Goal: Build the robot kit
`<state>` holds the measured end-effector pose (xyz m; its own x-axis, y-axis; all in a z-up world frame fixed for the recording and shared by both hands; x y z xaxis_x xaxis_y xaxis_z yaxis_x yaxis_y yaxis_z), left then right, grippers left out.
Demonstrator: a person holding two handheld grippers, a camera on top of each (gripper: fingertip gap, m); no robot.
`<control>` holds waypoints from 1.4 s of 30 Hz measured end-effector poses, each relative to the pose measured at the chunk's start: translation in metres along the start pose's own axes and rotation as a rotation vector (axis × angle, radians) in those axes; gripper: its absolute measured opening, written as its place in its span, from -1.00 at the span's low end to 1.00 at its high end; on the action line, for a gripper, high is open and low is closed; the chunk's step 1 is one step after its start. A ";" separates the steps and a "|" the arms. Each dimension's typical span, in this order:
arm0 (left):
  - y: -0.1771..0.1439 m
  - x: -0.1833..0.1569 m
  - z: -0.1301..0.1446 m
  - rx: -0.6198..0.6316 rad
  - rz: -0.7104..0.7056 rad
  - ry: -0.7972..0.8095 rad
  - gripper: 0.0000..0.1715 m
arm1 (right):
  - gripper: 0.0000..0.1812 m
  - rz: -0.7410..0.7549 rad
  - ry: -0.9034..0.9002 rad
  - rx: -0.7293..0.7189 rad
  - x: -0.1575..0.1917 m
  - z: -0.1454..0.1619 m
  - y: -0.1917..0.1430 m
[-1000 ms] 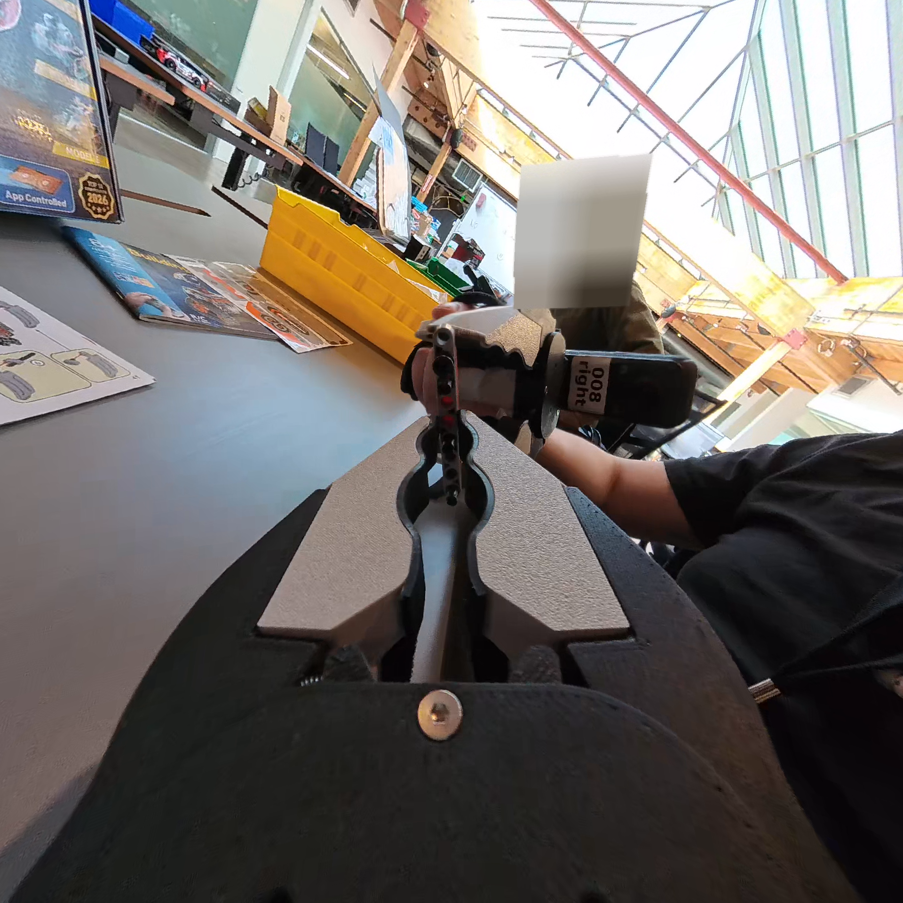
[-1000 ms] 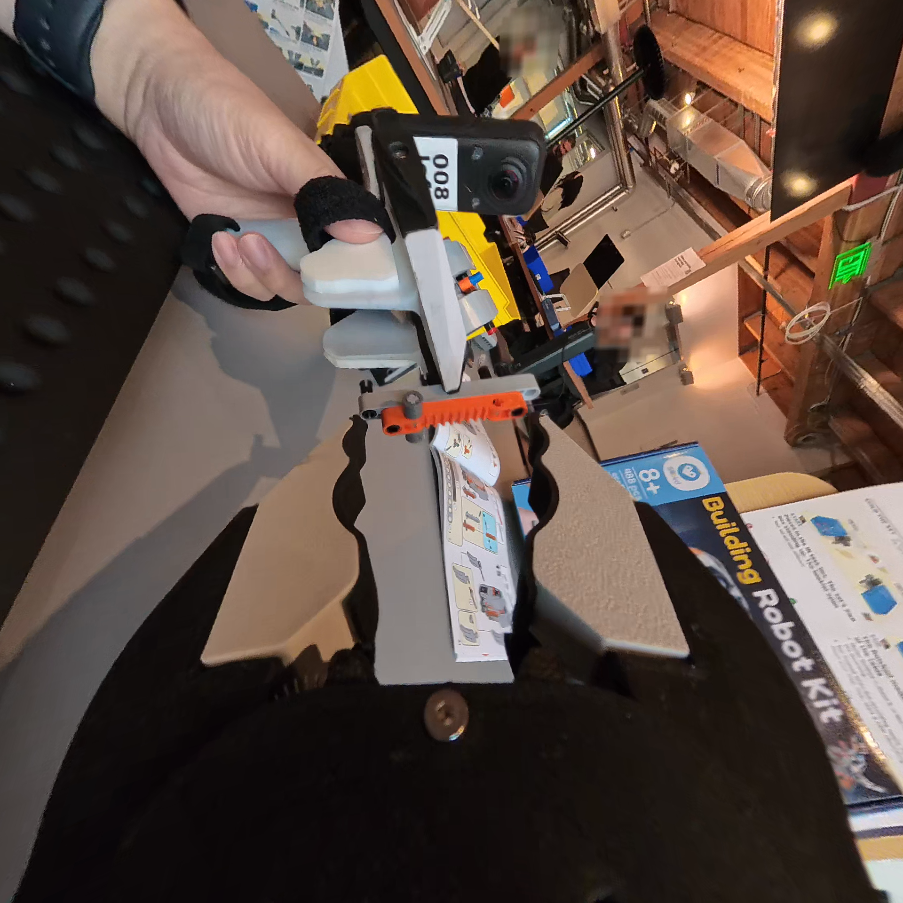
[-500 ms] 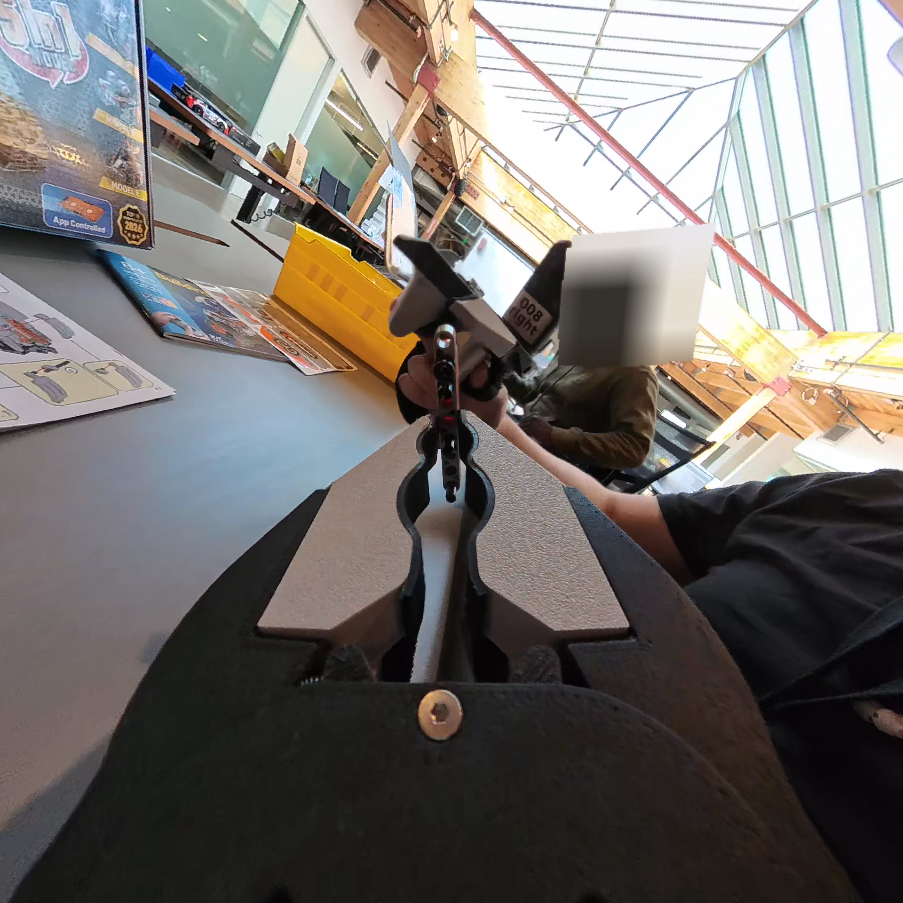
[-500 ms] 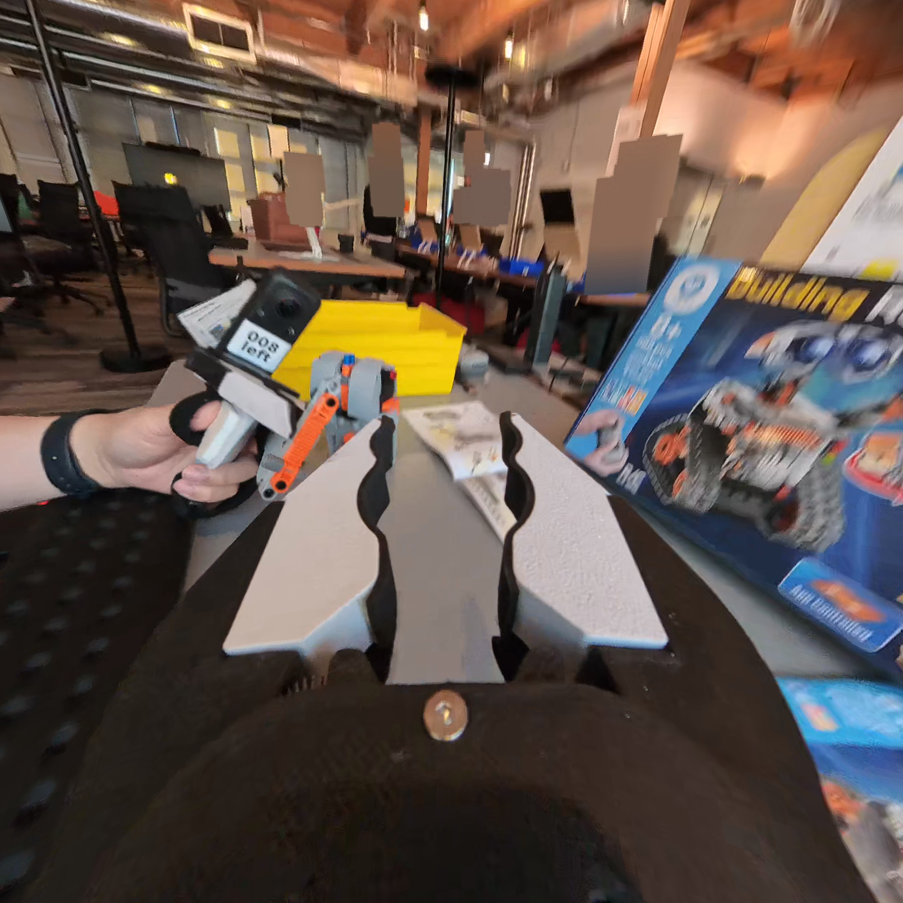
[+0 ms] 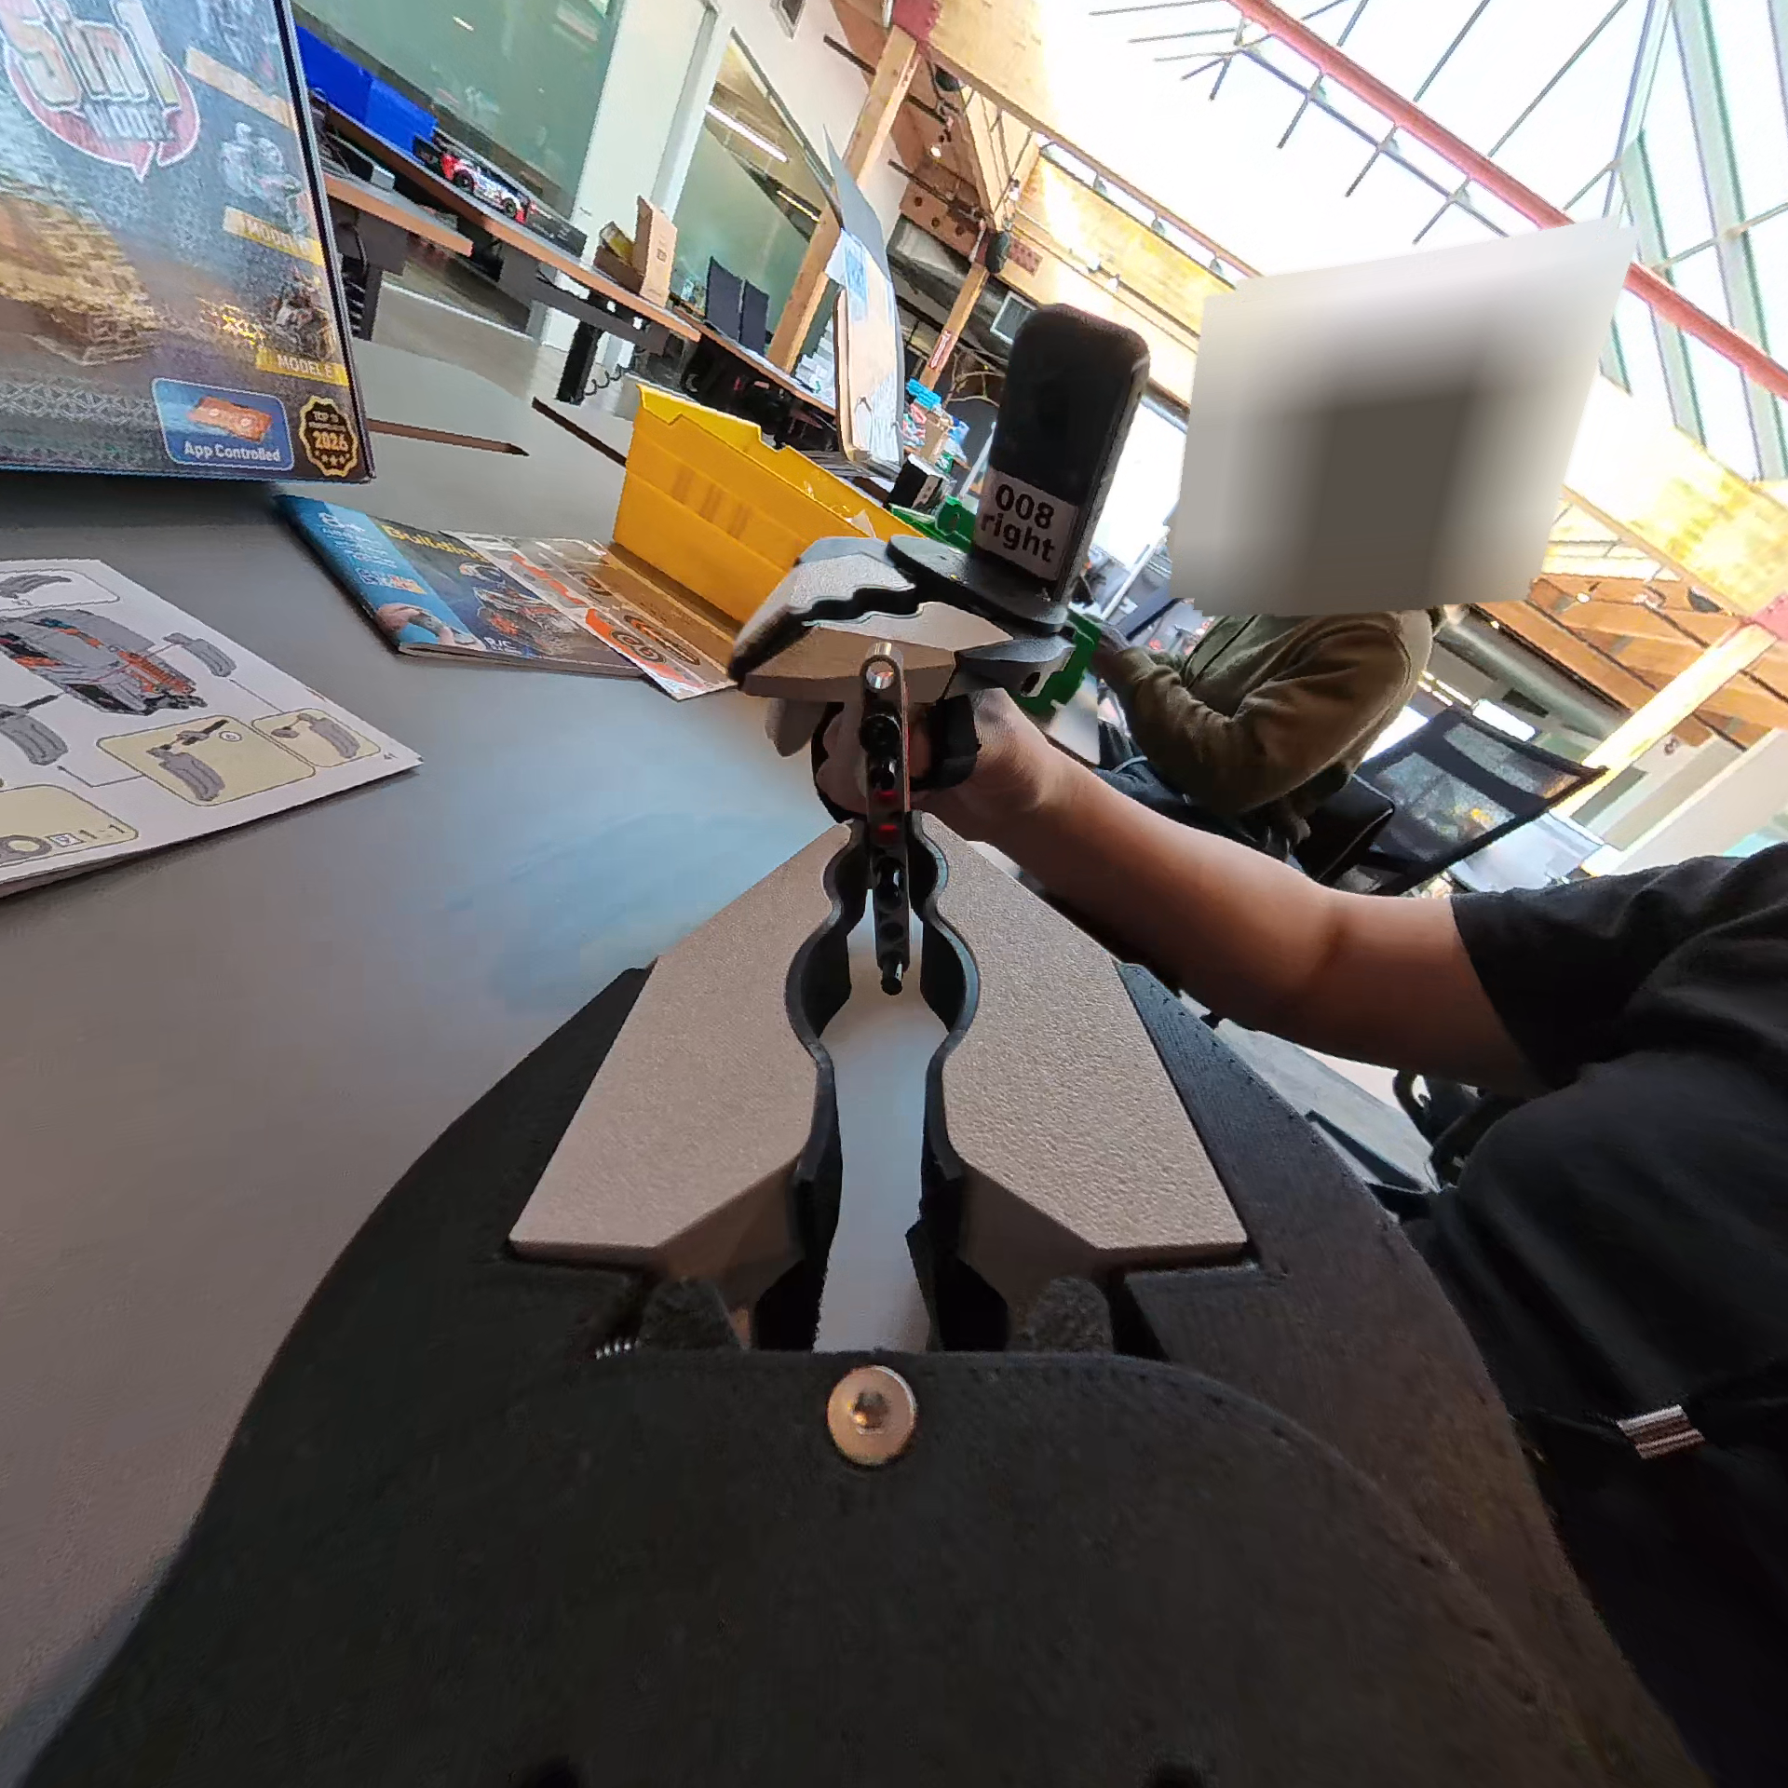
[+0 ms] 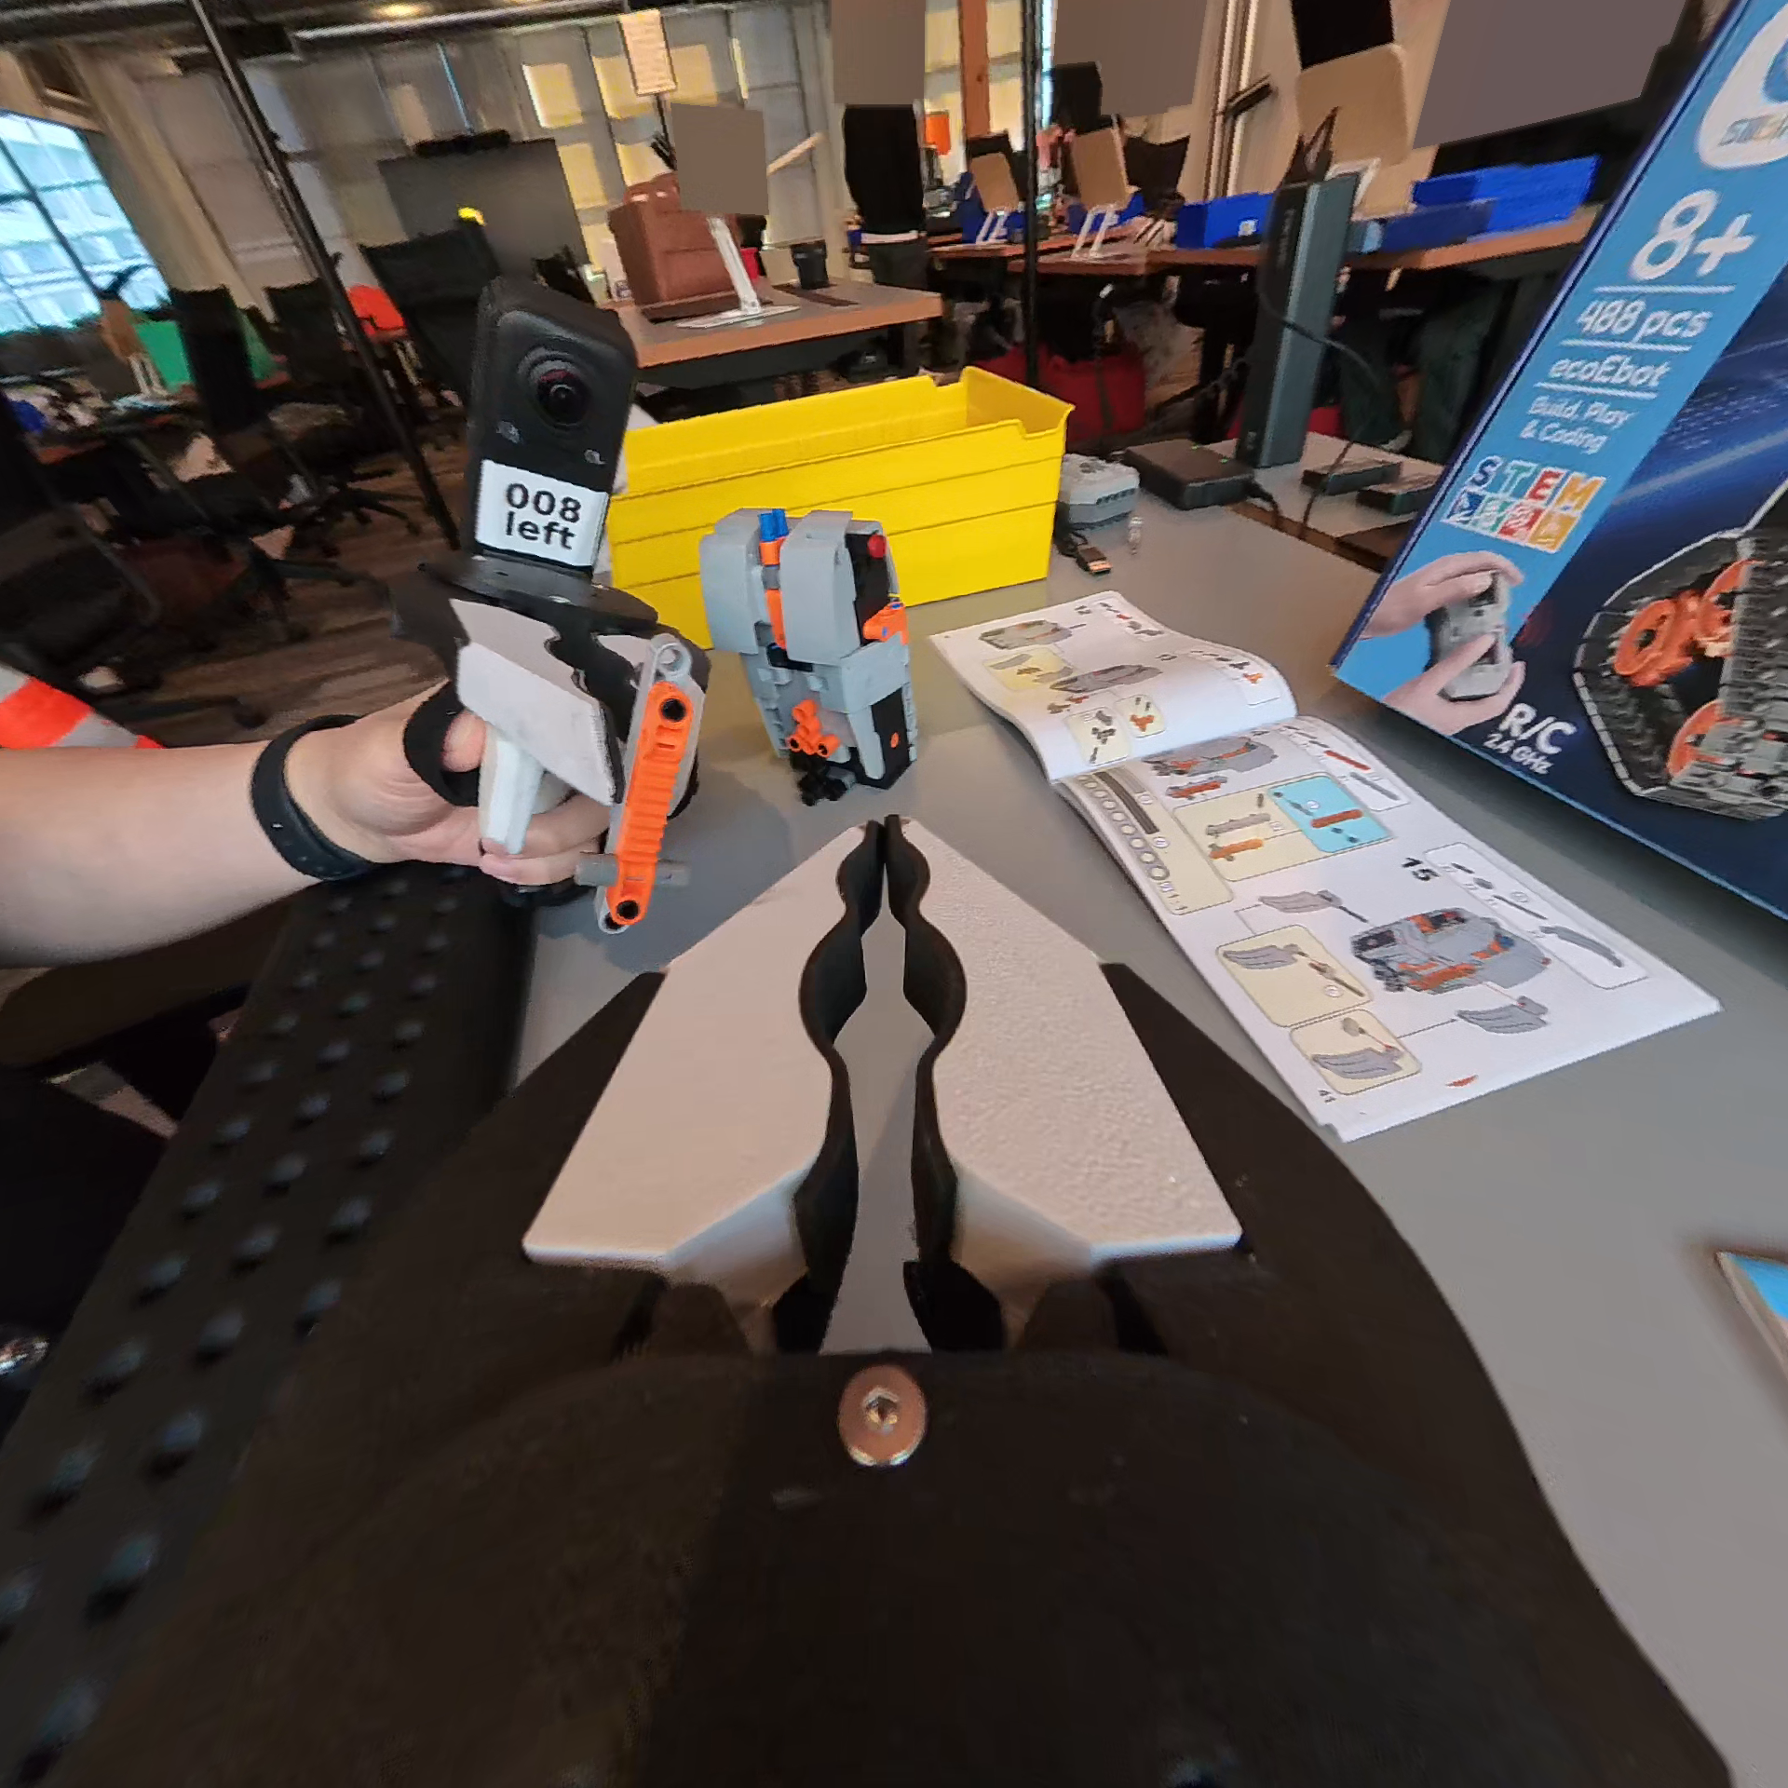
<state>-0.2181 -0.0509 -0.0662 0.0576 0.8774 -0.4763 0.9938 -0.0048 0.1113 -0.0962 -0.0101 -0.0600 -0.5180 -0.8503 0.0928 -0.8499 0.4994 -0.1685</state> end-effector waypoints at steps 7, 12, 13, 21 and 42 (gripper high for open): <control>-0.002 0.000 -0.002 -0.015 -0.014 0.019 -0.94 | -1.00 -0.100 0.062 -0.002 0.008 -0.004 -0.003; -0.001 0.001 0.000 0.003 -0.028 0.023 -0.94 | -1.00 -0.255 0.207 0.026 0.019 -0.001 0.000; -0.001 0.001 0.000 0.009 -0.033 0.024 -0.94 | -0.95 -0.285 0.247 0.032 0.021 -0.001 0.000; 0.001 0.004 0.004 0.036 -0.052 0.020 -0.93 | -0.72 -0.409 0.395 0.058 0.028 0.000 0.003; 0.001 0.008 0.001 -0.016 -0.006 -0.064 -0.75 | -0.93 -0.411 0.523 0.054 0.024 0.000 0.009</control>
Point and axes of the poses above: each gripper's, where its closed fingertips meet, y out along the fingers, z out of its underside, x = y × z across the jaws, the point moved 5 cm from there along -y, back along the fingers, and after that the axes turned 11 degrees about z, right-handed, at the moved point
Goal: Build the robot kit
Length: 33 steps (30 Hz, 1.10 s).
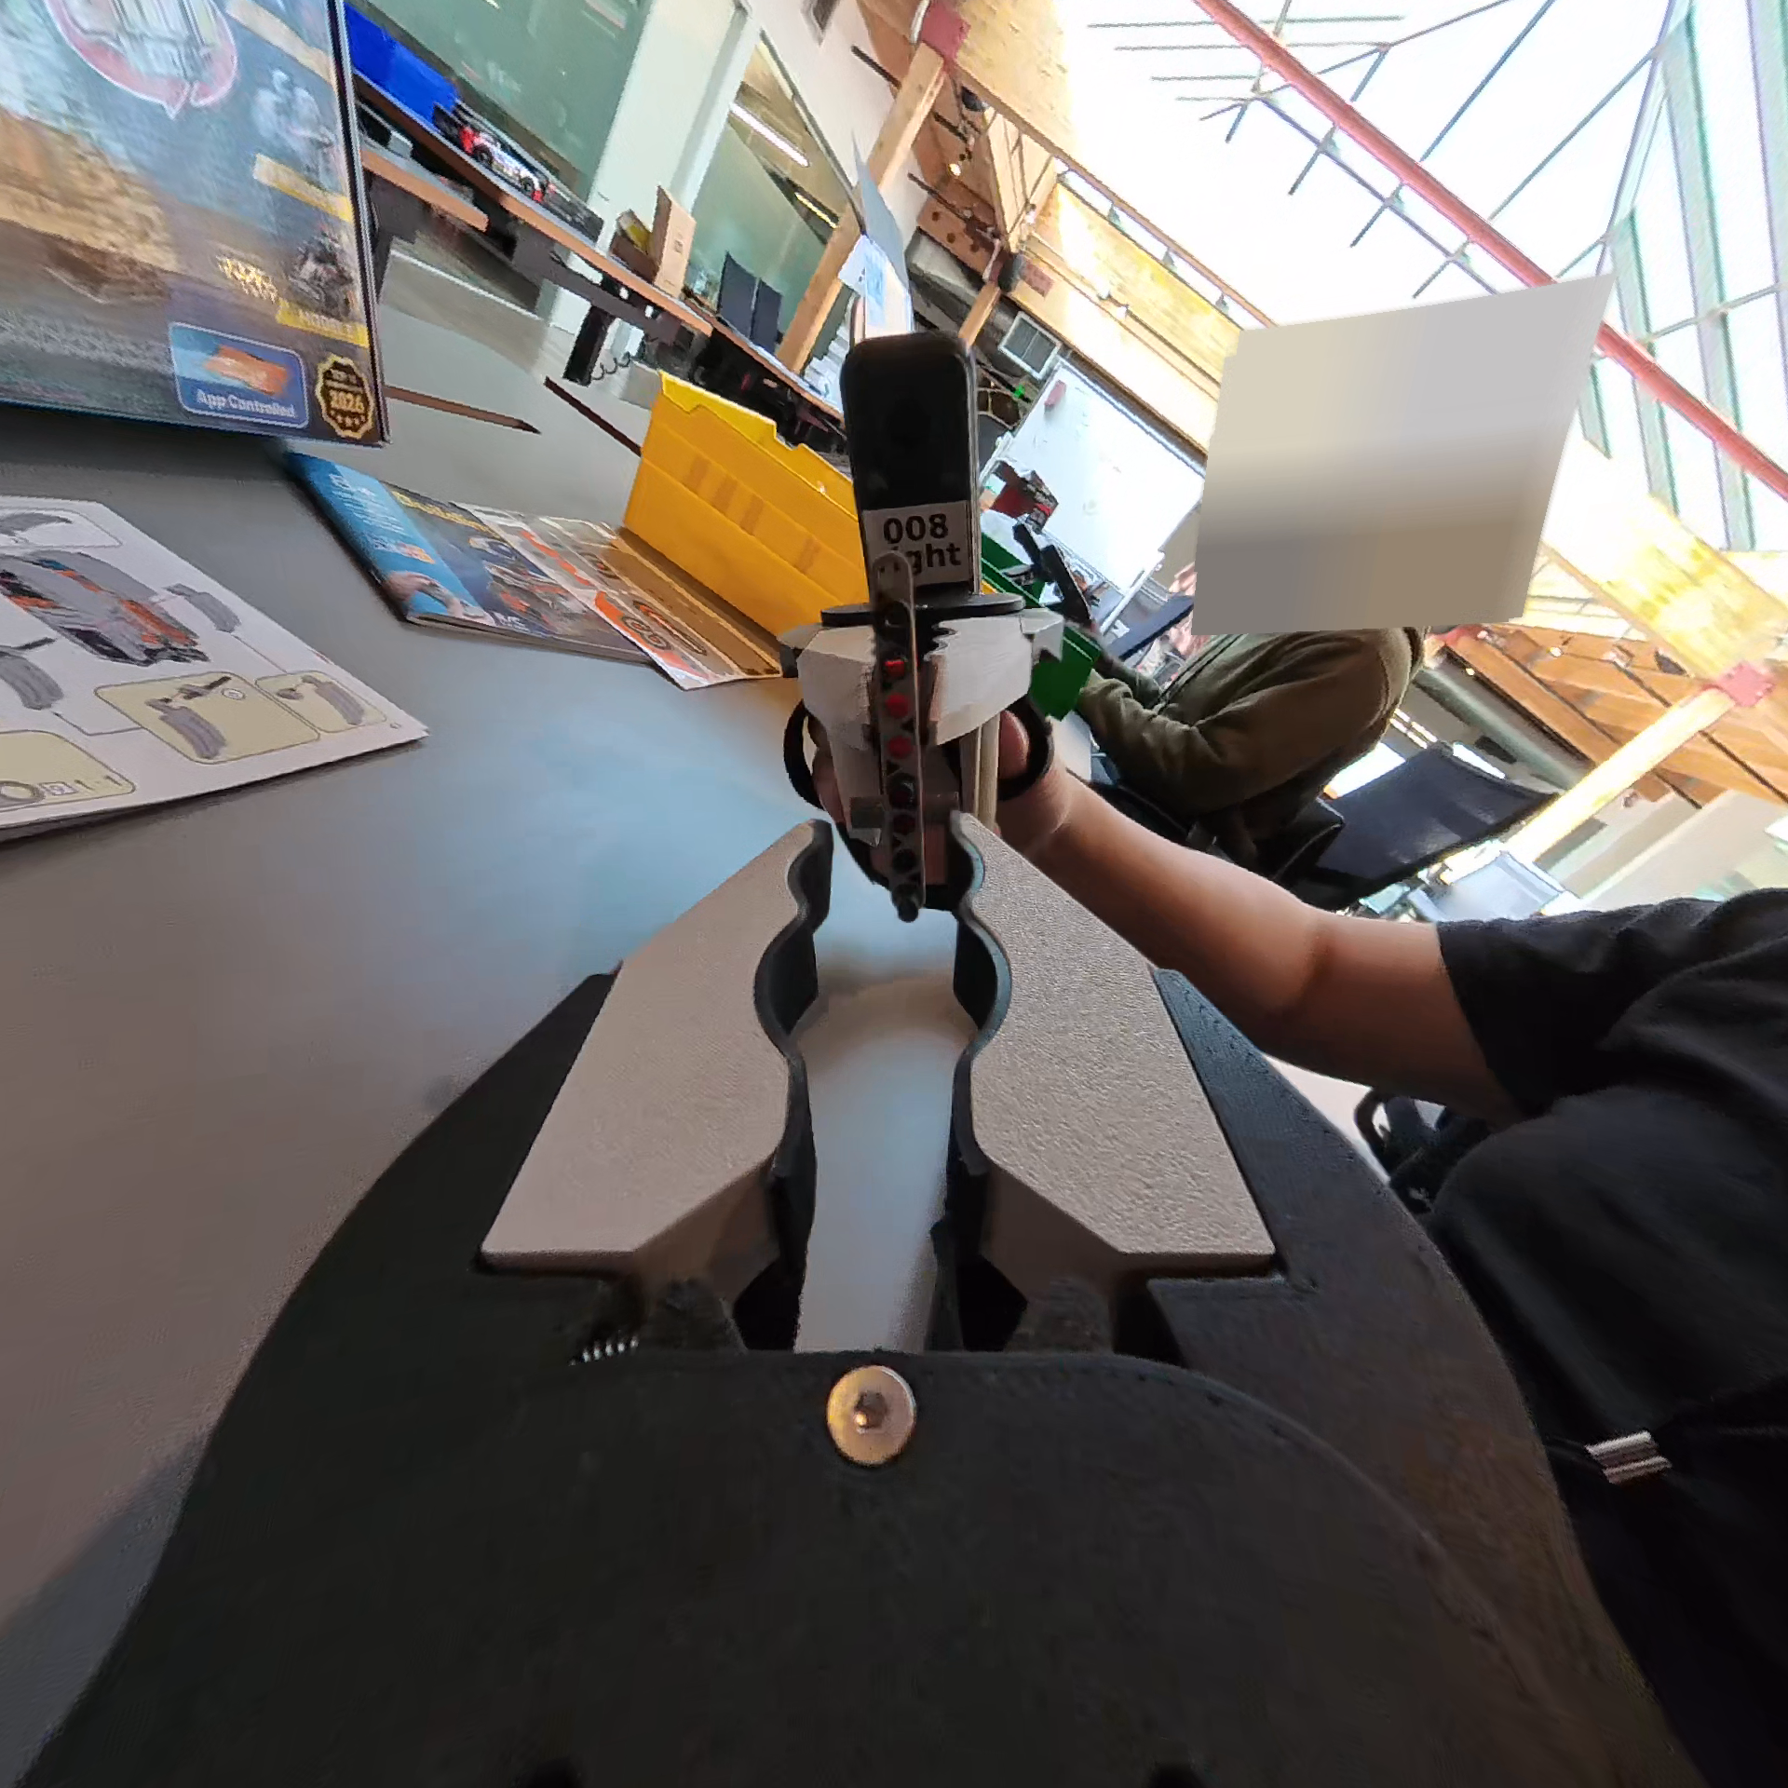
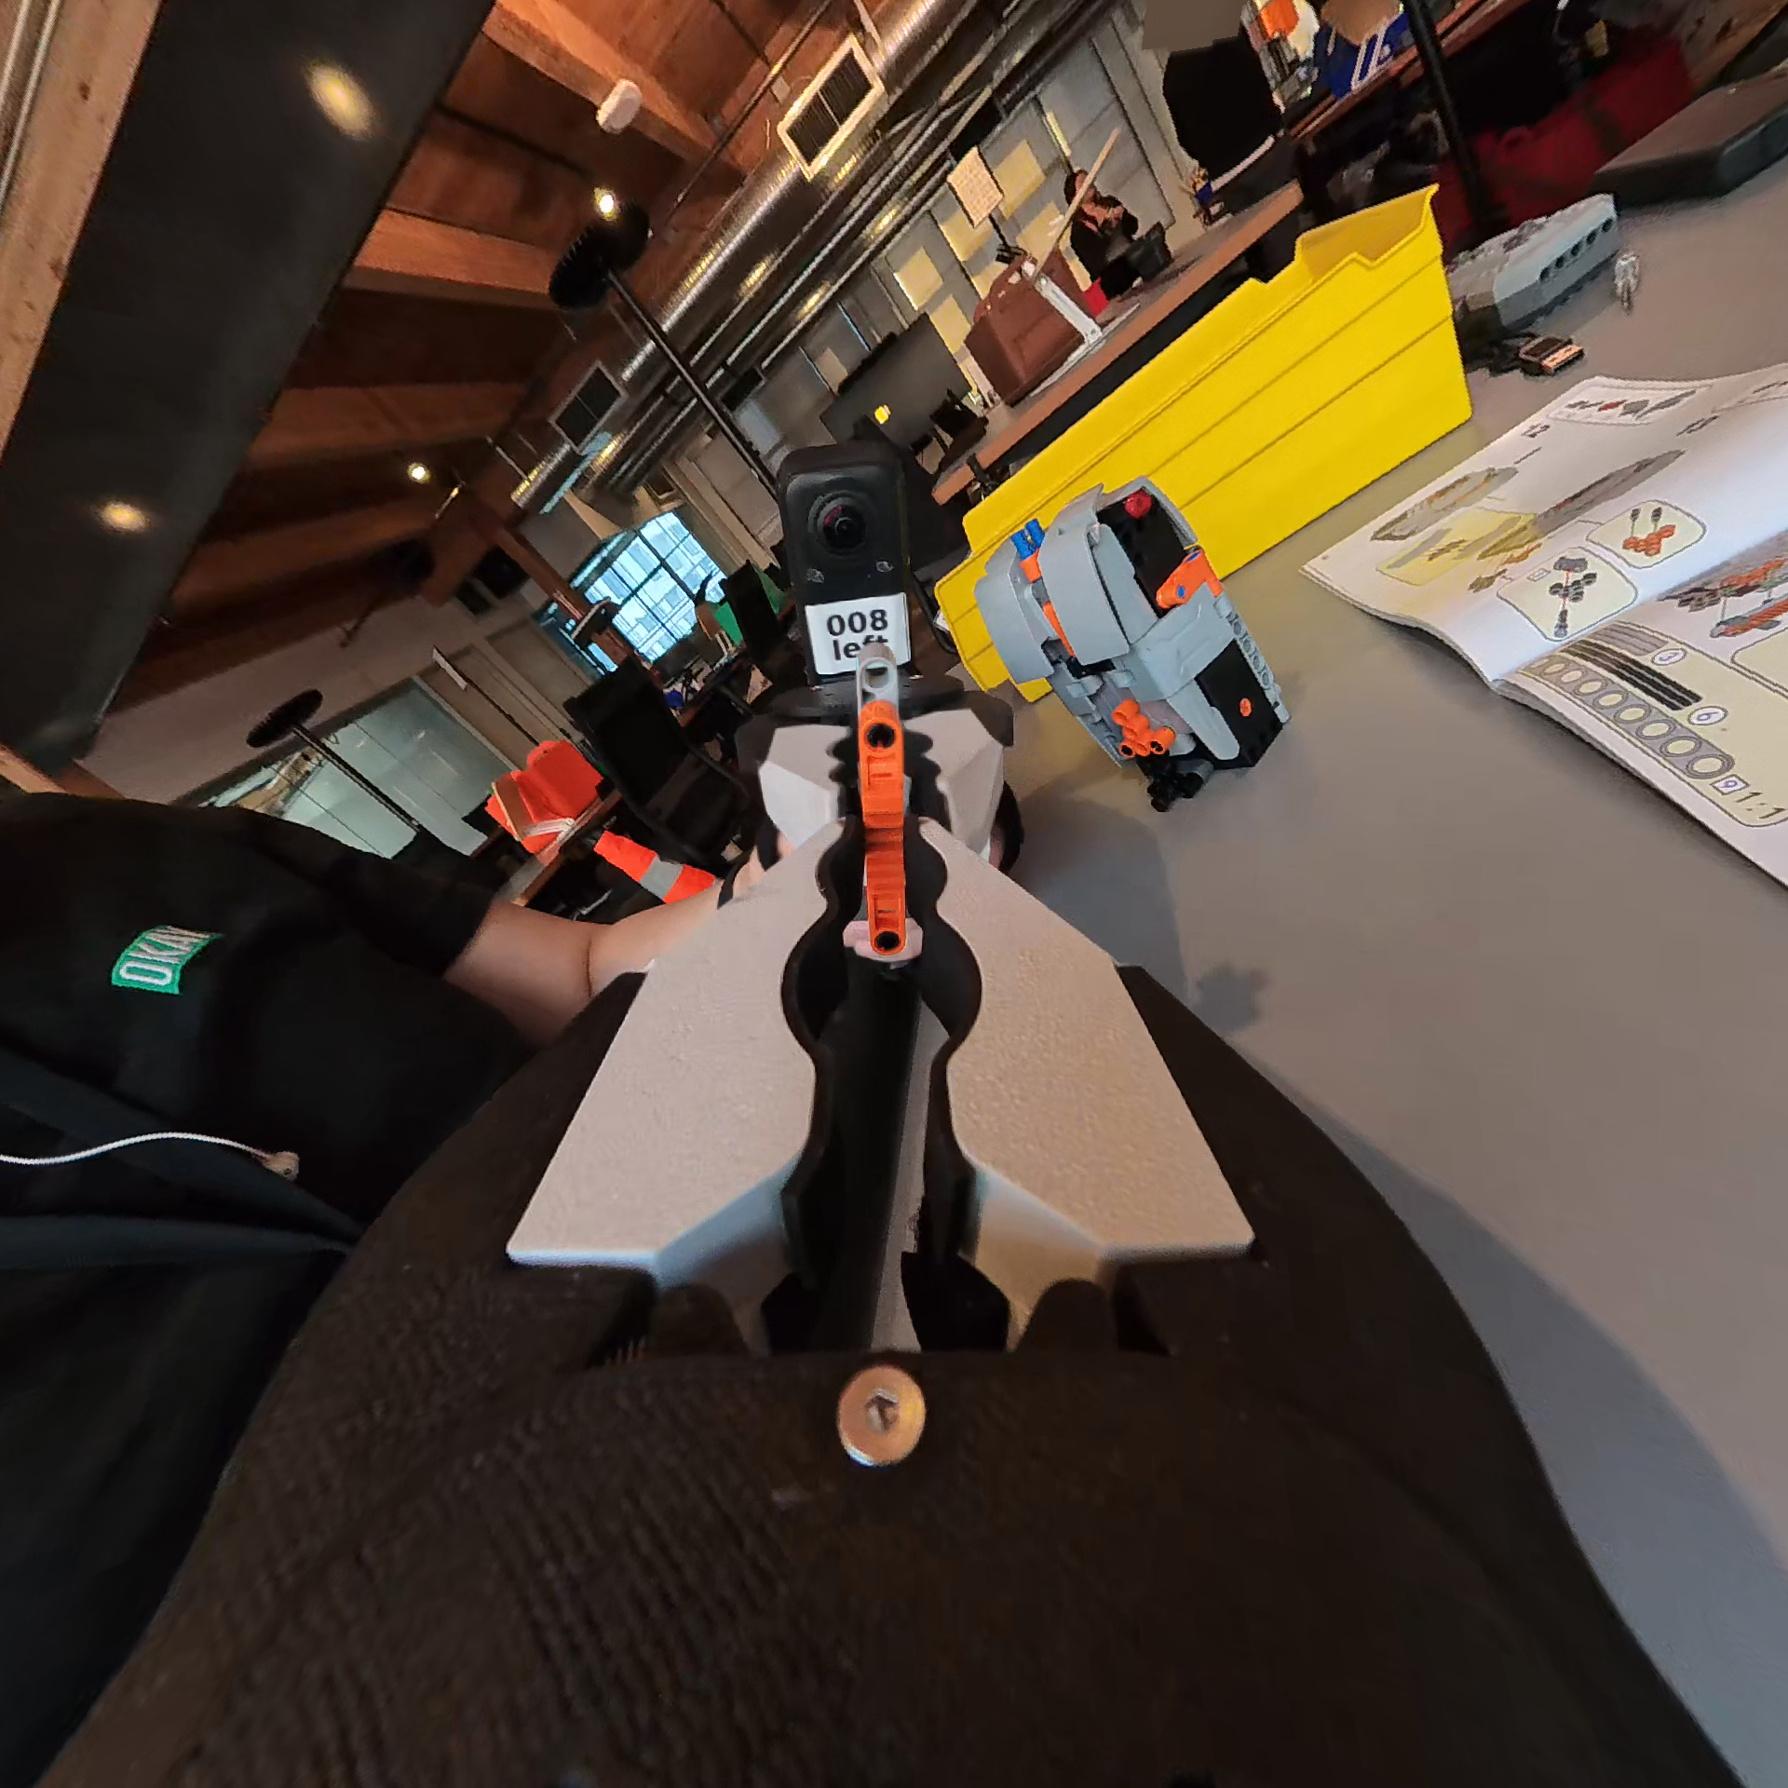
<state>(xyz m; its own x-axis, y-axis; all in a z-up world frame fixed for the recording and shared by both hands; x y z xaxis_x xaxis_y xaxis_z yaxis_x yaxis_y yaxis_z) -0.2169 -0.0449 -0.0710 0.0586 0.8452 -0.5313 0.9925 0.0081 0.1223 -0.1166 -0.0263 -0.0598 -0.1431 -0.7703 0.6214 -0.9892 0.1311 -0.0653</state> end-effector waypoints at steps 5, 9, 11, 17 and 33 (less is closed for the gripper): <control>0.002 -0.002 0.003 0.032 -0.003 0.027 -0.88 | -0.92 0.001 -0.011 -0.009 0.002 0.000 0.002; 0.002 -0.001 0.003 0.043 -0.023 0.048 -0.77 | -0.92 -0.002 0.002 -0.027 0.003 -0.001 0.003; 0.005 -0.002 0.006 0.073 -0.021 0.060 -0.82 | -0.92 -0.001 -0.002 -0.029 0.003 -0.001 0.003; 0.005 -0.004 0.009 0.099 -0.022 0.083 -0.93 | -0.92 0.005 -0.014 -0.023 0.003 0.001 0.005; 0.005 -0.003 0.009 0.099 -0.014 0.071 -0.93 | -0.86 0.007 -0.025 0.012 0.003 0.006 0.009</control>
Point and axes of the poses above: each gripper's, where its closed fingertips meet, y out along the fingers, z out of its underside, x = y × z across the jaws, the point moved 5 cm from there along -y, back along the fingers, and after that the axes turned 11 degrees about z, right-handed, at the moved point
